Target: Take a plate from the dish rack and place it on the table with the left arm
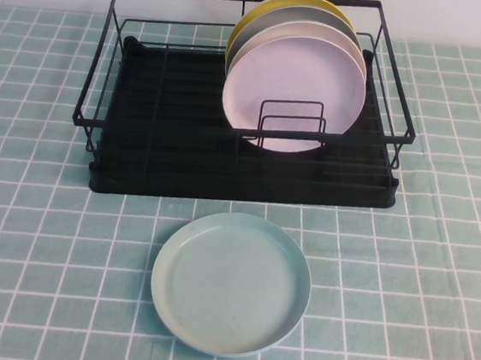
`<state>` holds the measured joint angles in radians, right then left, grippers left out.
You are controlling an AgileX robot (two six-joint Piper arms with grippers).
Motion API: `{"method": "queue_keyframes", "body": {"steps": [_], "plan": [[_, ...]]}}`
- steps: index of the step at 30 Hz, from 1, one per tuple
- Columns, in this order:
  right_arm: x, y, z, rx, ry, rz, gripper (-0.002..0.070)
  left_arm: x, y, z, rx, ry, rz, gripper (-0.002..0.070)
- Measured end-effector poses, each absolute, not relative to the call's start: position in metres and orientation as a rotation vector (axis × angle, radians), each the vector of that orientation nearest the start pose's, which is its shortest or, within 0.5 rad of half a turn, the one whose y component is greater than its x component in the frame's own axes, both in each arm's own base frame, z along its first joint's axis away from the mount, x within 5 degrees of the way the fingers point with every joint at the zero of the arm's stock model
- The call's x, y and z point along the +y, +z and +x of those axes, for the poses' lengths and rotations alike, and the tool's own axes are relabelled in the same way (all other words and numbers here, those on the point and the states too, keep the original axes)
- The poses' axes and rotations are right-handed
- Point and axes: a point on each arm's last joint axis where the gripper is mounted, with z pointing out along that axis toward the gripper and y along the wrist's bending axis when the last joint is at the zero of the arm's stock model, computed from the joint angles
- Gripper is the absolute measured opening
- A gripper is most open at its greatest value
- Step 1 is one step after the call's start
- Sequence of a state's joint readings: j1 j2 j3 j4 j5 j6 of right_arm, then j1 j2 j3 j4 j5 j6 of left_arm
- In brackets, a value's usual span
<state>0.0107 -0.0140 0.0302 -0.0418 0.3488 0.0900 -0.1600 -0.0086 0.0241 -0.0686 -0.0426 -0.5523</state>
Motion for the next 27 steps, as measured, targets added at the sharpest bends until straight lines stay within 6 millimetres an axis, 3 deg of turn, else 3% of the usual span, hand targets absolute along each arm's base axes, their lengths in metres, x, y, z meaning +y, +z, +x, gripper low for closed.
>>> {"method": "queue_keyframes", "body": {"steps": [5, 7, 10, 15, 19, 23, 27], "plan": [[-0.001, 0.172, 0.053, 1.848, 0.030, 0.047, -0.0018, -0.008, 0.214, 0.055, 1.394, -0.649, -0.340, -0.0004], [-0.001, 0.172, 0.053, 1.848, 0.030, 0.047, -0.0018, -0.009, 0.216, 0.055, 1.444, -0.640, -0.339, -0.0004], [-0.001, 0.172, 0.053, 1.848, 0.030, 0.047, -0.0018, -0.011, 0.238, 0.057, 1.629, -0.545, -0.279, -0.0004], [-0.001, 0.172, 0.053, 1.848, 0.030, 0.047, -0.0018, -0.012, 0.319, 0.067, 1.913, -0.218, 0.055, -0.0004], [-0.001, 0.172, 0.053, 1.848, 0.030, 0.047, -0.0018, -0.018, 0.369, 0.093, 2.101, -0.028, 0.335, -0.0004], [-0.001, 0.172, 0.053, 1.848, 0.030, 0.047, -0.0018, -0.034, 0.419, 0.128, 2.091, 0.000, 0.579, -0.0004], [-0.001, 0.172, 0.053, 1.848, 0.030, 0.047, -0.0018, -0.060, 0.442, 0.170, 2.026, -0.088, 0.814, -0.0004]]}}
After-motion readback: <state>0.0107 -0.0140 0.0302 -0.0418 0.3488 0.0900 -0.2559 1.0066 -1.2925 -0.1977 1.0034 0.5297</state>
